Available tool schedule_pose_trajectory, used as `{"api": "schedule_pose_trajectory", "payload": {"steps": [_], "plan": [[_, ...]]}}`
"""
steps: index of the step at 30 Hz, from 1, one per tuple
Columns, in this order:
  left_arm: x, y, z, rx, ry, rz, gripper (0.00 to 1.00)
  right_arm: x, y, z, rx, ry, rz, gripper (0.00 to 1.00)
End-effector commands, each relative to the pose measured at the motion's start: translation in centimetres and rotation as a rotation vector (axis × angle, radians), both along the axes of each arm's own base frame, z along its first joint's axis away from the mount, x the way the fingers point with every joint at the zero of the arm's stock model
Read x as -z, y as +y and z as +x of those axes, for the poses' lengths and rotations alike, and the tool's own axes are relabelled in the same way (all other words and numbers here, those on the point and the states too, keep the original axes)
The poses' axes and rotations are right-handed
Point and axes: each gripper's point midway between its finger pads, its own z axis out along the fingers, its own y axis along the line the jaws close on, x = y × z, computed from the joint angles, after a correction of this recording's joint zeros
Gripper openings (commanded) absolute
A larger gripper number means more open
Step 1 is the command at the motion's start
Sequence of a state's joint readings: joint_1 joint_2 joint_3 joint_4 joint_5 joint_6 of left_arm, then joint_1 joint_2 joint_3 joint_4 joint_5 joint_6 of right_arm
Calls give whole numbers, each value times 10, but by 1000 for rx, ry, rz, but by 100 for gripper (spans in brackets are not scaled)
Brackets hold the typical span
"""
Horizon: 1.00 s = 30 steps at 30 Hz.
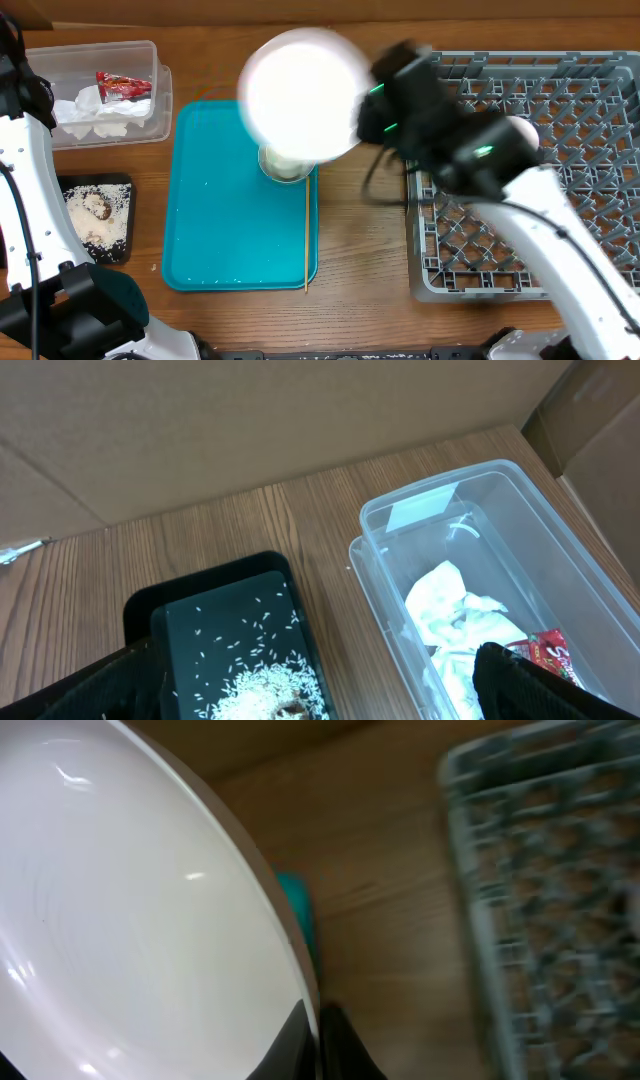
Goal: Sort waste into correct bins and load items into the dishwasher
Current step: 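Carry the white plate to the rack and stand it upright at the back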
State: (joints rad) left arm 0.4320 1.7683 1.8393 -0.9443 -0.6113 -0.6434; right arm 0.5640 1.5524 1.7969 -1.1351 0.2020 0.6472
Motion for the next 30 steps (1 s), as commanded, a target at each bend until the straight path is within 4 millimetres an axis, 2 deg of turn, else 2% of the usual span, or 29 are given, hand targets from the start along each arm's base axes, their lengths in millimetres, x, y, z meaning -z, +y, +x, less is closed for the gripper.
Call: {"api": "schedule_pose_trajectory", "payload": {"steps": [1, 4, 6, 11, 14, 20, 25, 30], "plan": [[1, 0, 1, 6, 20, 14, 100, 9, -81, 34, 245, -27, -153, 4], [1, 0, 1, 6, 20, 14, 100, 20, -141, 50, 412, -3, -221, 4], [1, 0, 1, 6, 20, 14, 100, 32, -174, 57, 493, 31, -243, 4], [1, 0, 1, 6, 20, 14, 100, 61, -211, 68, 578, 111, -294, 4], [1, 0, 1, 6, 20, 14, 100, 82, -222, 75, 610, 150, -373, 4], [0, 0, 1, 6, 20, 14, 100, 113, -222, 91, 623, 180, -483, 4], [0, 0, 1, 6, 20, 14, 100, 122, -231, 92, 649, 191, -565, 4], [1, 0, 1, 6, 20, 14, 100, 123, -220, 89, 619, 202, -576, 4]]}}
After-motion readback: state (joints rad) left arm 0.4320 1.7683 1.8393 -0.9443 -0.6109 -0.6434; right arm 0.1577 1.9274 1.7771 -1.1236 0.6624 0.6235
